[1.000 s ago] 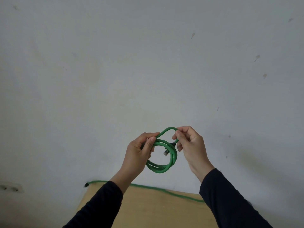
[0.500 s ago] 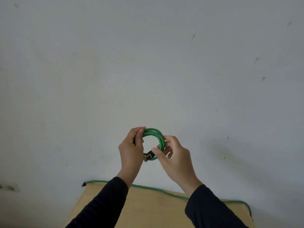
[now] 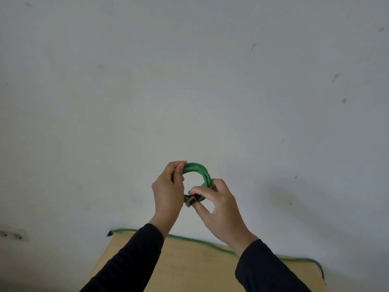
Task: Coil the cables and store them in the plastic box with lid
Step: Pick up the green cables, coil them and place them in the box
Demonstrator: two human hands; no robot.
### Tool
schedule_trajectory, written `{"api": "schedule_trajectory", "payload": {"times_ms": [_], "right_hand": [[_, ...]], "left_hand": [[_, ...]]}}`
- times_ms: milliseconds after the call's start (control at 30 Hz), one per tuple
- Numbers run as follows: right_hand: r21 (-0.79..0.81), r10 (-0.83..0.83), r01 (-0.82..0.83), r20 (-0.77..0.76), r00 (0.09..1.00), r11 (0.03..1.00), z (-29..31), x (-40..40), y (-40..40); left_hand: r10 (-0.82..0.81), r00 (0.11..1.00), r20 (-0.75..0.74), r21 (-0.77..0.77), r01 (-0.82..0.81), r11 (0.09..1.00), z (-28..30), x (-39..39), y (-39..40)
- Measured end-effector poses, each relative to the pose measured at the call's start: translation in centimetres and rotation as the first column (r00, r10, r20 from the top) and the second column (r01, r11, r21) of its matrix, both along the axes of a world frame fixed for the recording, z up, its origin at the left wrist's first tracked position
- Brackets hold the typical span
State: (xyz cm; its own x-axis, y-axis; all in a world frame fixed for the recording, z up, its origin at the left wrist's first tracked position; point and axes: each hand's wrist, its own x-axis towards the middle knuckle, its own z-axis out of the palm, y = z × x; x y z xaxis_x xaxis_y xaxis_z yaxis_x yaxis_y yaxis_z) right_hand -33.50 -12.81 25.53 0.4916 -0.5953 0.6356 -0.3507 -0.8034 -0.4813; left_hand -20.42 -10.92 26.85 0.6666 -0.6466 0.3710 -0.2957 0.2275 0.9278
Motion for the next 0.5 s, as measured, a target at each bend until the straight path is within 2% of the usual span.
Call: {"api": "schedule_trajectory", "payload": {"times_ms": [167, 267, 367, 500], "right_hand": [[-0.240, -0.106, 0.143, 0.158, 0.982, 0.960, 0.2, 0.6, 0.3], [-0.406, 0.003, 0.051, 0.131, 0.991, 0.913, 0.8, 0.2, 0.4], [-0.406, 0.046, -0.041, 0.004, 0.999, 0.913, 0.2, 0.3, -0.1], [-0.295, 0.049, -0.010, 0.124, 0.991, 0.955, 0.1, -0.1, -1.2]], "left_hand": [[0.020, 0.999, -0.034, 0.030, -0.019, 0.999, 0.3, 0.2, -0.4], [0.028, 0.995, -0.097, 0.058, -0.022, 0.998, 0.0, 0.6, -0.6], [-0.051, 0.967, -0.249, 0.027, 0.059, 0.998, 0.5, 0.1, -0.6], [-0.137, 0.902, -0.410, -0.030, 0.136, 0.990, 1.2, -1.1, -0.1]]}}
